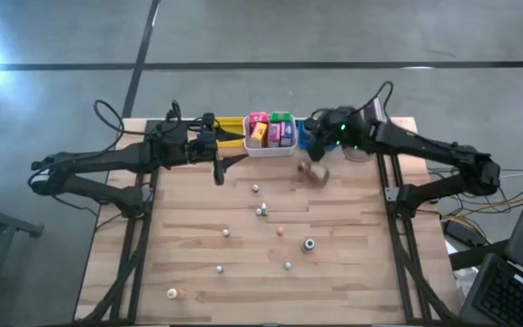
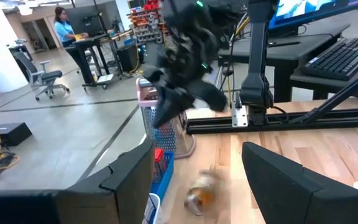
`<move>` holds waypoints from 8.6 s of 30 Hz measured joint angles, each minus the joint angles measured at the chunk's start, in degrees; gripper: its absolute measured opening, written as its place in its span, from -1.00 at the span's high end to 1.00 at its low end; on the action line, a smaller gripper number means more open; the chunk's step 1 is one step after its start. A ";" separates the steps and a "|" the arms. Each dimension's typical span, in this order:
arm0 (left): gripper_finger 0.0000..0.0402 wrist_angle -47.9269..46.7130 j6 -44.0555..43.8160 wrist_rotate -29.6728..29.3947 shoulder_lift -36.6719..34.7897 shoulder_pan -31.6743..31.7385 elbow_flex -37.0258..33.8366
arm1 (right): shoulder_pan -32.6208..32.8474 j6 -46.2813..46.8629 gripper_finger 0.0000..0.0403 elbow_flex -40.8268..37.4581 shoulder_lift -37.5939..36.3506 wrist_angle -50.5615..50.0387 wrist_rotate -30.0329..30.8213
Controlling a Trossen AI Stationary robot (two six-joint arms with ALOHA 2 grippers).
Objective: Pick & Place Kitchen Items
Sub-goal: Put the orange seasoning pack into the blue basket
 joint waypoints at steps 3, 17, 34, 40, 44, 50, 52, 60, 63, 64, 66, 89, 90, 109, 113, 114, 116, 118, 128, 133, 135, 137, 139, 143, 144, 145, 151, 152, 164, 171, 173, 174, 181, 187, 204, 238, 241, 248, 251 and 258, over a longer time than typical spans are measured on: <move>-0.23 0.00 -0.02 -0.02 0.00 0.00 0.00 | -0.82 0.72 0.96 -1.97 -0.47 0.35 0.14; -0.21 -6.67 1.21 -0.87 3.25 0.58 0.00 | 1.58 -3.03 0.96 -6.75 -3.73 -13.43 -9.24; -0.19 -5.60 6.52 4.49 27.23 0.72 10.31 | 10.16 0.97 0.40 -14.58 -14.50 -11.51 -9.99; -0.19 -5.73 9.10 3.60 31.32 0.74 12.42 | 13.56 6.90 0.08 -18.74 -14.47 -9.24 -9.83; -0.19 -6.24 9.09 3.60 32.50 0.74 12.61 | 16.61 10.38 -0.05 -25.03 -14.36 1.42 -9.54; -0.19 -6.98 8.72 3.54 32.54 0.74 12.61 | 19.64 11.38 -0.12 -30.67 -10.76 15.78 -7.63; -0.19 -7.72 8.70 3.47 32.12 0.76 12.61 | 20.78 10.41 -0.10 -30.16 -8.32 14.62 -4.70; -0.19 -13.48 8.65 -1.29 30.68 0.79 12.52 | 27.53 5.82 0.07 -22.32 2.98 11.02 0.49; -0.19 -14.88 8.55 -2.03 30.09 0.87 12.36 | 30.62 6.50 0.16 -18.78 6.37 4.83 8.75; -0.19 -15.28 8.48 -2.05 29.99 0.89 12.26 | 31.56 7.47 0.19 -17.59 7.55 1.89 11.82; -0.19 -16.10 8.46 -2.04 29.76 1.05 12.24 | 33.21 10.33 0.23 -15.38 9.96 -3.57 16.89; -0.19 -20.40 10.09 -2.01 25.97 3.89 12.09 | 27.50 33.47 0.26 15.89 34.03 -33.14 13.86; -0.19 -20.59 10.23 -1.99 25.97 3.89 12.07 | 27.50 34.31 0.23 16.93 35.18 -34.53 13.09; -0.19 -20.70 10.21 -1.55 25.97 3.89 12.08 | 27.39 46.11 -0.42 18.73 43.92 -39.90 10.44; -0.19 -20.68 10.18 -1.57 25.97 3.90 12.09 | 27.17 46.20 -0.35 17.10 43.75 -40.02 11.70; -0.19 -20.66 10.17 -1.57 25.97 3.91 12.08 | 27.00 45.76 -0.33 16.66 43.97 -39.47 11.66; -0.19 -20.68 10.16 -1.57 25.97 3.89 12.09 | 26.42 45.19 -0.30 15.63 44.08 -38.60 11.70; -0.19 -20.66 10.12 -1.57 25.97 3.89 12.09 | 25.84 45.07 -0.27 14.47 43.91 -37.92 11.83; -0.19 -20.66 10.05 -1.46 25.97 3.89 12.09 | 23.87 45.07 -0.19 11.15 43.76 -36.94 15.10; -0.19 -20.68 10.05 -1.40 25.97 3.89 12.09 | 22.96 42.51 -0.11 9.74 43.77 -35.48 17.00; -0.19 -20.70 9.97 -1.38 25.97 3.87 12.09 | 22.55 42.40 -0.06 8.95 43.77 -34.46 17.30; -0.19 -20.85 9.97 -1.36 25.97 3.87 12.09 | 22.26 42.42 0.00 8.03 43.69 -33.41 17.71; -0.19 -21.12 9.94 -1.31 25.97 3.87 12.09 | 22.09 42.42 0.09 7.21 43.66 -32.76 18.19; -0.19 -21.32 9.92 -1.25 25.97 3.87 12.09 | 22.03 41.78 0.36 6.29 43.77 -32.30 19.13; -0.19 -21.49 9.91 -1.25 25.97 3.86 12.09 | 22.01 41.12 0.45 6.10 43.77 -32.27 19.13; -0.19 -21.63 9.88 -1.25 25.97 3.85 12.09 | 21.97 40.35 0.54 6.00 43.80 -32.34 19.11; -0.19 -21.64 9.68 -1.25 25.97 3.78 12.08 | 21.89 34.54 0.94 7.03 43.79 -33.38 18.43; -0.19 -21.71 9.64 -1.25 25.97 3.78 12.09 | 21.89 33.32 0.95 7.49 43.71 -33.57 18.15; -0.19 -23.11 8.38 1.89 24.18 3.96 12.04 | 23.05 20.31 0.96 13.02 34.55 -50.51 23.40; -0.19 -20.65 4.18 12.16 18.55 5.27 11.75 | 23.21 -2.64 0.96 16.40 27.45 -53.04 32.25; -0.19 -19.27 3.23 12.59 16.85 5.26 10.56 | 23.28 -10.38 0.96 17.63 26.01 -52.89 37.04; -0.19 -18.21 2.81 12.62 15.96 5.27 9.62 | 23.26 -14.28 0.96 18.27 25.59 -52.94 39.39; -0.19 -6.49 -3.09 13.10 8.71 5.77 0.30 | 21.47 -33.21 0.96 19.57 24.90 -52.39 54.88; -0.19 1.43 -8.16 17.62 3.36 5.75 -4.94 | 16.49 -42.12 0.96 17.55 25.38 -51.99 54.61; -0.19 2.48 -10.97 18.14 -1.39 5.75 -6.73 | 9.93 -51.95 0.96 16.06 31.04 -36.10 47.10; -0.19 2.47 -9.65 18.01 -1.46 5.75 -6.73 | 2.07 -60.22 0.96 16.04 35.77 -30.05 49.52; -0.19 2.49 -9.66 18.01 -1.44 5.75 -6.73 | 2.06 -61.48 0.96 16.04 35.77 -29.83 49.50; -0.19 2.49 -9.66 18.01 -1.44 5.75 -6.73 | 1.46 -64.82 0.96 15.86 35.77 -28.35 48.27; -0.19 2.49 -9.66 18.01 -1.44 5.75 -6.73 | 0.69 -66.09 0.96 15.84 35.77 -27.68 48.27; -0.19 2.49 -9.66 18.01 -1.44 5.75 -6.73 | -0.59 -69.54 0.96 15.48 35.77 -25.36 48.19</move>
